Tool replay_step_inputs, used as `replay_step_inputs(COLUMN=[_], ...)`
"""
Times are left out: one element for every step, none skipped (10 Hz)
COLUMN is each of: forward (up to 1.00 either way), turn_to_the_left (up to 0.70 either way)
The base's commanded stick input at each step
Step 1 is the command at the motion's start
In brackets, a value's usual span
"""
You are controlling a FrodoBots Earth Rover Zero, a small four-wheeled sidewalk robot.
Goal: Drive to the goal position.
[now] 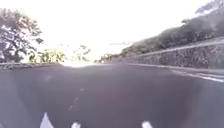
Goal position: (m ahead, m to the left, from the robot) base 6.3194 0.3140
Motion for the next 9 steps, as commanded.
replay_step_inputs(forward=[0.85,0.85,0.85,0.85,0.85,0.85,0.85,0.85,0.85], turn_to_the_left=[0.0,0.0,0.0,0.0,0.0,0.0,0.0,0.0,0.0])
